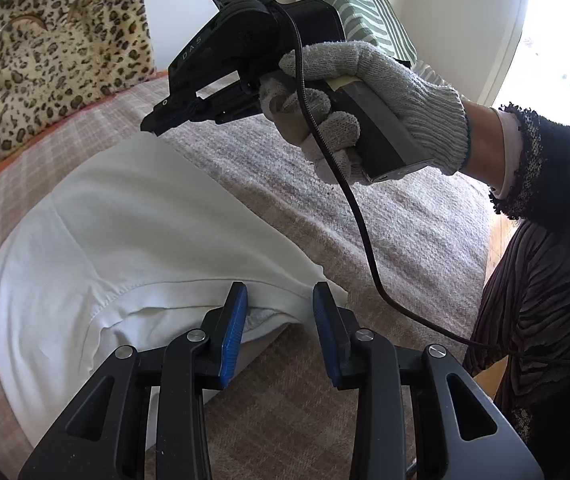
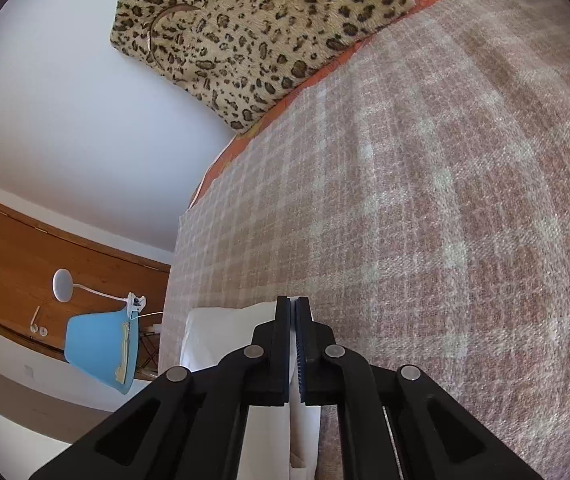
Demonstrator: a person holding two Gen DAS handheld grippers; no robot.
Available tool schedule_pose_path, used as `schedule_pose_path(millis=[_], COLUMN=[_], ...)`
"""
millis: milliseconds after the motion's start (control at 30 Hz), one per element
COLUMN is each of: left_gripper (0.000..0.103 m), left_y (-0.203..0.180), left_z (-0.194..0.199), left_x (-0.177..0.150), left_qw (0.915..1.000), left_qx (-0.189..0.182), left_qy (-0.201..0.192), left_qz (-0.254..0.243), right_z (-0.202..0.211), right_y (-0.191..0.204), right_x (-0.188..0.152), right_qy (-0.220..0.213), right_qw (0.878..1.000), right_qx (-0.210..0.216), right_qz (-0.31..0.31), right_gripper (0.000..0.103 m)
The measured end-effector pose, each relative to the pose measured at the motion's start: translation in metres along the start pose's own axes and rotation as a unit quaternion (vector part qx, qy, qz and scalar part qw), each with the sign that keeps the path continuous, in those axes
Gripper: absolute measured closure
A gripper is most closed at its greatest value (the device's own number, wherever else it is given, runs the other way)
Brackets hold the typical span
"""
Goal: Fold small clothes
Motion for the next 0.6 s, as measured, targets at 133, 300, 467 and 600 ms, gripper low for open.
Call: schedule_pose_path(millis=[133, 300, 467, 600], left_gripper=[0.071, 0.071, 0.071, 0.071], left_y=[-0.003, -0.004, -0.005, -0.001], left_z=[-0.007, -0.004, 0.000, 0.024], left_x=[-0.003, -0.002, -0.005, -0.003], left_qw=[0.9999, 0.9999, 0.9999, 0.9991], left_qx=[-0.004, -0.005, -0.009, -0.023], left_qy=[0.009, 0.007, 0.006, -0.025], left_qz=[-0.001, -0.006, 0.000, 0.026], right_z=[0.002, 0.000, 0.021, 0.031], right_y=[0.013, 0.004, 0.003, 0.035], right_x=[0.002, 0.000, -0.001, -0.019], right_qy=[-0.018, -0.025, -0.047, -0.045], right_qw=[0.999, 0.999, 0.998, 0.995], right_qx=[-0.027, -0.042, -0.040, -0.029], right_qz=[0.032, 0.017, 0.008, 0.089], right_gripper=[0.103, 0.103, 0.100, 0.099])
Point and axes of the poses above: each gripper's, at about its wrist camera, not at the fingertips, and z roughly against the way its jaws point, y to its left, x to its top, the point moved 1 cm from there along -z, roughly the way its jaws point, and after that the axes turned 8 degrees about -x, right-handed, at the moved point
